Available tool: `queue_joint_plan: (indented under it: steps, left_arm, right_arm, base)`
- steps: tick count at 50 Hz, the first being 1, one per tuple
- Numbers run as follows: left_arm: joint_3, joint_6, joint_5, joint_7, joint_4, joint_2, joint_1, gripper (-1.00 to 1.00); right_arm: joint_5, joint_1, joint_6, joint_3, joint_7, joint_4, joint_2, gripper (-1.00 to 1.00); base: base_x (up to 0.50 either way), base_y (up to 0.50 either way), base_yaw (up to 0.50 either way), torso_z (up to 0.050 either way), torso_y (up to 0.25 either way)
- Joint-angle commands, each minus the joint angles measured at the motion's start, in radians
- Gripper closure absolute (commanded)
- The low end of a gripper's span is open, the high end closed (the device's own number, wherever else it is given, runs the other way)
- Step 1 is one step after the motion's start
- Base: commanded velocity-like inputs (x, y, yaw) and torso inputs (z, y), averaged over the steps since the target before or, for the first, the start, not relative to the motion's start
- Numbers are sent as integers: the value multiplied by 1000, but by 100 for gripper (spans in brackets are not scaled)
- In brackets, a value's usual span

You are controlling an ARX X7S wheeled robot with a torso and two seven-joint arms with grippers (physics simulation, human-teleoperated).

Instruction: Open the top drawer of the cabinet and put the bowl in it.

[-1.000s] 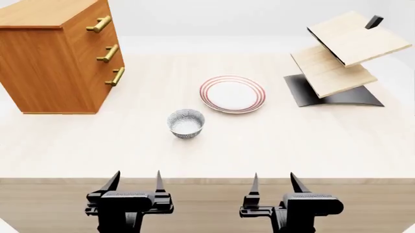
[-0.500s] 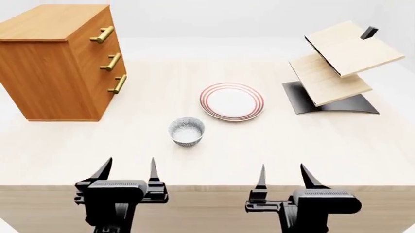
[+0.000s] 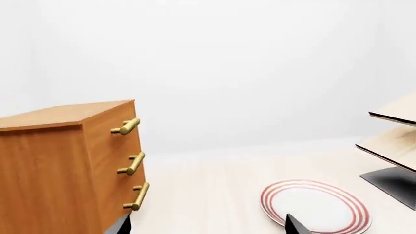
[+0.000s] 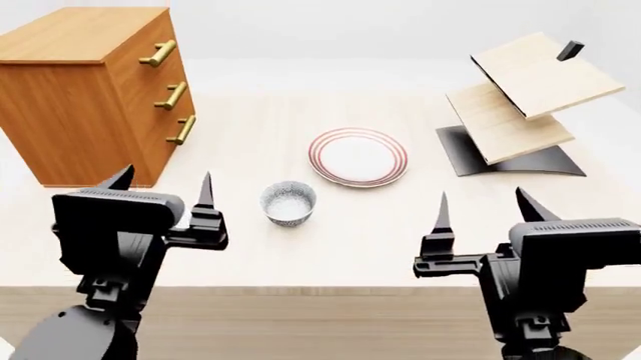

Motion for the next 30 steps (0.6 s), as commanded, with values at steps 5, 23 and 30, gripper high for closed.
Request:
queue_joint_plan:
  steps: [5,23,30]
  left_arm:
    - [-194,-615,-226,30,199,-94,-440,-100]
    - [-183,-704,-287,-2,182,-114,-594,-100]
    - [-173,-692,-291,-11,180,-118,-583,-100]
  right_arm:
    - [781,368,518,213,422,-222,253,-100]
    - [1065,558,616,271,586,-190,314,-100]
    - [1054,545,588,259,586,-185,332,-100]
  base:
    - [0,0,0,50,0]
    - [309,0,0,50,0]
    - [500,0,0,50,0]
